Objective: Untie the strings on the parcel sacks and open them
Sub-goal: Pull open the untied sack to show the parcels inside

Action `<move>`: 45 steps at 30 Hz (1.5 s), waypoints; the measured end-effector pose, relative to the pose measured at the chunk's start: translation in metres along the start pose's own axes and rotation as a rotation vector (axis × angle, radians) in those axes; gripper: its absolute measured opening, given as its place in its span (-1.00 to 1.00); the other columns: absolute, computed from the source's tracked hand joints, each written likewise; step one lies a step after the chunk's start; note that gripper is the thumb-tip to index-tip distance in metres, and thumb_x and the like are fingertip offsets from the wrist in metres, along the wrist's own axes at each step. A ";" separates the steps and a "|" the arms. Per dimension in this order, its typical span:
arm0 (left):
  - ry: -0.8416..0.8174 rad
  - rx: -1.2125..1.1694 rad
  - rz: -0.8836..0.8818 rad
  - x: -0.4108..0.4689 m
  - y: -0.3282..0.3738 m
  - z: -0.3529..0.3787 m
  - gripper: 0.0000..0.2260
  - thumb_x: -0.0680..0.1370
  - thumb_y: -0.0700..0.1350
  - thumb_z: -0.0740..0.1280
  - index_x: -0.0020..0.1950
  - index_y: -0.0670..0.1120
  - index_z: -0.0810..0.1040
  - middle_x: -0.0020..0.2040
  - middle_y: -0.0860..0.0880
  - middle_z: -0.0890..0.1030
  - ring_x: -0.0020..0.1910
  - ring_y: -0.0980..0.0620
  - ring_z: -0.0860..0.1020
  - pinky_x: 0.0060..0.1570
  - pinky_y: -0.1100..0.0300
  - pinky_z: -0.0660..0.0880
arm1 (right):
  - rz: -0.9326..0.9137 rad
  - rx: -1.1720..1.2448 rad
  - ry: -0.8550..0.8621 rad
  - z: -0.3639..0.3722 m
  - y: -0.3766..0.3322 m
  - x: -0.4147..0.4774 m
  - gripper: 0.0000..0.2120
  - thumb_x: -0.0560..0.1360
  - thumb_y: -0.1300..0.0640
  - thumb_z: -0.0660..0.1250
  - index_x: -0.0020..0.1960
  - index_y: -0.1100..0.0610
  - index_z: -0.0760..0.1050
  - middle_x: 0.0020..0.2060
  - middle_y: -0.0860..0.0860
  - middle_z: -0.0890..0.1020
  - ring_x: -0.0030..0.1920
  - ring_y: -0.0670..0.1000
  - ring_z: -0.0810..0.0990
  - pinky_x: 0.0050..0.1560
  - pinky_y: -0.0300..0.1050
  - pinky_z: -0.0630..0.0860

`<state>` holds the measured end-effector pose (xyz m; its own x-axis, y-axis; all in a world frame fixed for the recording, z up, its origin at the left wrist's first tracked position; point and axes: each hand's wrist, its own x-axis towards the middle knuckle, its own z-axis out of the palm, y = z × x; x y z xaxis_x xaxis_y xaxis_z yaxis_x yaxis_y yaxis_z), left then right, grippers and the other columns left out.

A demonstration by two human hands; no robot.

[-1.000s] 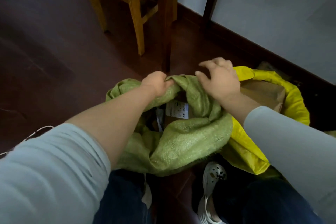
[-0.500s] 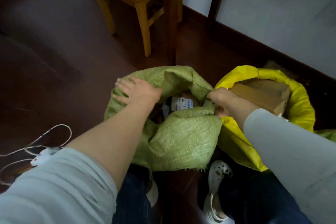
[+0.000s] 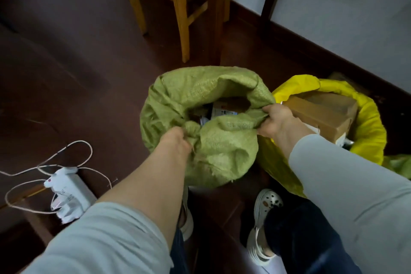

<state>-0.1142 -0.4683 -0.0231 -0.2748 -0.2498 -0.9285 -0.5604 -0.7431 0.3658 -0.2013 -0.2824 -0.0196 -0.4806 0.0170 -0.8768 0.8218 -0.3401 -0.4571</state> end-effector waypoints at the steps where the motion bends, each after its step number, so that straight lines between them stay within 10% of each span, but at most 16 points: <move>1: -0.006 -0.045 -0.002 0.007 0.012 0.008 -0.66 0.63 -0.23 0.02 0.36 -0.22 0.38 0.32 -0.20 0.46 0.27 -0.20 0.46 0.26 -0.17 0.38 | -0.004 0.076 -0.002 0.001 -0.004 0.001 -0.67 0.58 0.24 0.03 0.30 0.18 0.37 0.17 0.15 0.54 0.16 0.19 0.54 -0.08 0.24 0.49; 8: -0.390 -0.404 0.282 -0.006 0.092 0.034 -0.54 0.60 0.06 0.03 0.34 -0.18 0.44 0.30 -0.30 0.45 0.27 -0.31 0.43 0.21 -0.36 0.34 | -0.094 0.342 -0.119 0.014 -0.053 -0.003 -0.61 0.58 0.19 0.06 0.38 0.22 0.32 0.30 0.21 0.47 0.26 0.23 0.48 0.31 0.19 0.36; 14: -0.225 -0.427 0.219 -0.009 0.110 -0.013 -0.53 0.49 0.14 0.11 0.11 -0.15 0.61 0.10 -0.26 0.60 0.06 -0.30 0.56 -0.05 -0.29 0.51 | -0.005 0.272 0.044 0.002 -0.053 -0.011 -0.72 0.57 0.12 0.17 0.22 0.20 0.46 -0.04 0.20 0.60 -0.10 0.22 0.59 -0.12 0.11 0.55; 18: -0.141 -0.326 0.134 -0.005 0.085 -0.016 -0.40 0.49 0.32 0.04 0.03 -0.15 0.60 -0.03 -0.25 0.61 -0.04 -0.27 0.57 -0.12 -0.17 0.53 | 0.016 -0.111 0.127 -0.005 -0.037 -0.013 -0.80 0.45 -0.04 0.27 -0.07 0.08 0.53 -0.25 0.05 0.63 -0.31 0.07 0.64 -0.34 -0.08 0.60; 22: -0.072 -0.317 0.045 0.021 0.076 -0.022 -0.36 0.52 0.31 -0.02 0.25 -0.15 0.50 0.19 -0.27 0.54 0.15 -0.30 0.51 0.18 -0.31 0.38 | -0.080 -0.458 0.232 -0.009 -0.032 -0.008 -0.73 0.52 -0.02 0.17 0.10 0.11 0.44 -0.22 0.11 0.58 -0.27 0.12 0.58 -0.36 -0.04 0.52; 28: -0.003 -0.318 0.058 0.062 0.063 -0.041 -0.60 0.53 0.08 0.21 0.22 -0.14 0.54 0.14 -0.28 0.57 0.06 -0.30 0.57 -0.01 -0.34 0.49 | -0.476 -1.340 0.601 0.004 -0.031 0.000 -0.45 0.46 0.10 0.31 0.38 0.22 0.26 0.33 0.24 0.33 0.31 0.26 0.35 0.29 0.11 0.36; 32: -0.203 -0.112 -0.006 0.050 0.055 -0.039 -0.58 0.61 0.09 0.07 0.19 -0.18 0.54 0.09 -0.28 0.57 0.06 -0.24 0.54 -0.03 -0.19 0.49 | -1.074 -1.562 0.178 0.044 -0.014 -0.006 -0.27 0.39 0.16 0.40 0.47 0.08 0.15 0.46 0.11 0.18 0.43 0.17 0.19 0.40 0.02 0.21; 37: -0.380 0.150 -0.059 0.044 0.050 -0.047 -0.67 0.56 0.07 0.20 0.01 -0.18 0.58 -0.15 -0.18 0.63 -0.15 -0.12 0.59 -0.25 0.03 0.61 | -1.135 -1.861 -0.258 0.103 0.016 -0.008 0.19 0.23 0.04 0.58 0.53 0.06 -0.23 0.53 0.00 -0.19 0.53 0.03 -0.15 0.50 0.01 -0.07; 41: -0.386 0.271 -0.094 0.053 0.057 -0.062 -0.64 0.56 0.07 0.19 -0.15 -0.20 0.59 -0.29 -0.18 0.65 -0.35 -0.10 0.65 -0.34 0.03 0.62 | -1.068 -1.990 -0.241 0.130 0.025 0.001 -0.33 0.44 0.20 0.34 0.48 0.03 0.16 0.45 0.06 0.28 0.50 0.09 0.12 0.47 0.21 -0.11; 45: -0.361 0.341 -0.080 0.057 0.067 -0.076 -0.62 0.55 0.00 0.20 -0.28 -0.24 0.61 -0.36 -0.18 0.64 -0.43 -0.10 0.64 -0.44 0.02 0.60 | -0.836 -1.719 -0.142 0.132 0.004 0.004 -0.79 0.41 0.23 0.17 -0.07 0.11 0.55 -0.07 0.10 0.61 0.01 0.17 0.54 0.07 -0.01 0.46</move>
<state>-0.1077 -0.5790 -0.0562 -0.4398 0.0755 -0.8949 -0.7978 -0.4904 0.3507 -0.2403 -0.4081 -0.0050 -0.8001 -0.4363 -0.4117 -0.2676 0.8738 -0.4059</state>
